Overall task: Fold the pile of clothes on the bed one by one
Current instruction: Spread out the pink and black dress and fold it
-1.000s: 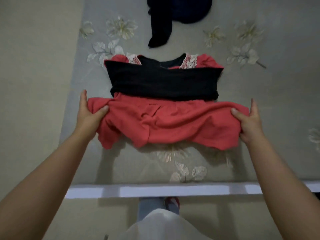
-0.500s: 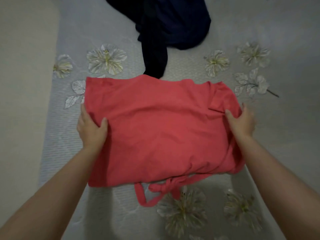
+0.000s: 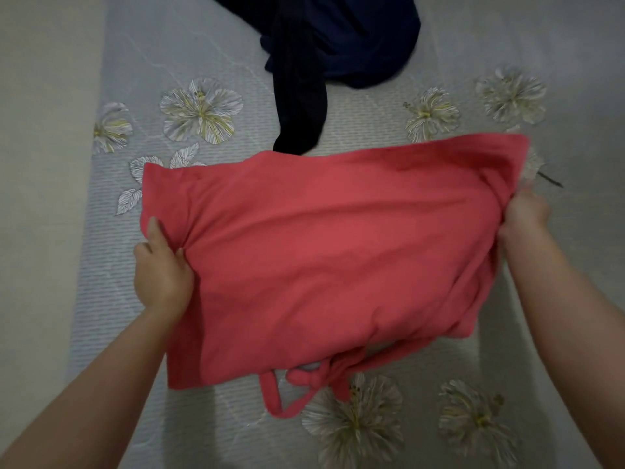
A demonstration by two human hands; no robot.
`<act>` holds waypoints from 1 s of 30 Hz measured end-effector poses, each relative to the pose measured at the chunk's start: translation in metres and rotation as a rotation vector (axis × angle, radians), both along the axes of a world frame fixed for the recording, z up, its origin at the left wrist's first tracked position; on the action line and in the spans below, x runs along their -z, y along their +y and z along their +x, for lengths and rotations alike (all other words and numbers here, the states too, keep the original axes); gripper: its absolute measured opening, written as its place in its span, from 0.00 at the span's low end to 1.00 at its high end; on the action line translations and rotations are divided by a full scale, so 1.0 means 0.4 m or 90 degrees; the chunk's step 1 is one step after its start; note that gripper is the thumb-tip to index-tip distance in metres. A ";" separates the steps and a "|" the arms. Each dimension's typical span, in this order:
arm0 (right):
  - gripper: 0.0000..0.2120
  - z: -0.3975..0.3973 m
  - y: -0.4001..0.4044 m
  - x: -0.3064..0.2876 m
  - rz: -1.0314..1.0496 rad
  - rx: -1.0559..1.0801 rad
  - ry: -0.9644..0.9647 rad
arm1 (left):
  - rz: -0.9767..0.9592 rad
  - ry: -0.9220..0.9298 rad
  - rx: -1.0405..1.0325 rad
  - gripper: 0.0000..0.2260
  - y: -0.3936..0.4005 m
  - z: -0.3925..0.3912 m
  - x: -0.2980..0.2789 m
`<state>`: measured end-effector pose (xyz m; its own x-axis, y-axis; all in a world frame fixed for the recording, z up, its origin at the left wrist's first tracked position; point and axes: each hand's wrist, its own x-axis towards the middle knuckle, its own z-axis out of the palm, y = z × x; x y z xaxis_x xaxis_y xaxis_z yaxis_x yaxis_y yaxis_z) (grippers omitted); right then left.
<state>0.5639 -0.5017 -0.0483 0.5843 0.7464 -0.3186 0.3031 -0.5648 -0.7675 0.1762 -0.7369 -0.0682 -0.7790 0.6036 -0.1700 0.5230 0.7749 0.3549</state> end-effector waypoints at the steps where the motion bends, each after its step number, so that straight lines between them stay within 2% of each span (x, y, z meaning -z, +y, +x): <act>1: 0.21 -0.003 0.008 0.013 -0.044 -0.002 -0.006 | -0.016 0.000 -0.002 0.27 -0.006 -0.001 0.000; 4: 0.25 -0.019 -0.021 0.037 -0.146 -0.043 -0.077 | -0.043 -0.017 -0.035 0.29 -0.023 0.011 0.001; 9: 0.31 0.005 -0.182 0.060 -0.169 -0.187 -0.202 | -0.072 -0.126 -0.104 0.31 -0.089 0.084 0.000; 13: 0.31 0.015 -0.272 0.074 -0.234 -0.205 -0.117 | -0.052 -0.185 -0.126 0.35 -0.132 0.134 -0.002; 16: 0.28 0.001 -0.341 0.078 -0.169 -0.196 -0.083 | -0.032 -0.170 -0.090 0.35 -0.151 0.148 -0.001; 20: 0.22 0.022 -0.396 0.051 -0.101 -0.201 -0.151 | -0.041 -0.141 -0.044 0.33 -0.177 0.143 -0.010; 23: 0.22 0.108 -0.344 0.018 -0.080 -0.253 -0.226 | -0.067 -0.116 0.002 0.32 -0.205 0.124 -0.022; 26: 0.22 0.190 -0.298 -0.008 -0.065 -0.267 -0.272 | -0.112 -0.151 0.017 0.33 -0.254 0.159 -0.031; 28: 0.23 0.208 -0.306 -0.011 -0.068 -0.238 -0.281 | -0.111 -0.185 -0.010 0.34 -0.294 0.228 -0.038; 30: 0.29 0.196 -0.348 -0.005 -0.116 -0.163 -0.250 | -0.102 -0.215 -0.047 0.35 -0.339 0.311 -0.042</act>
<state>0.6425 -0.6409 -0.0461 0.4914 0.8341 -0.2506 0.6954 -0.5490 -0.4637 0.3008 -0.8725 -0.0512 -0.7032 0.4933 -0.5120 0.3382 0.8655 0.3694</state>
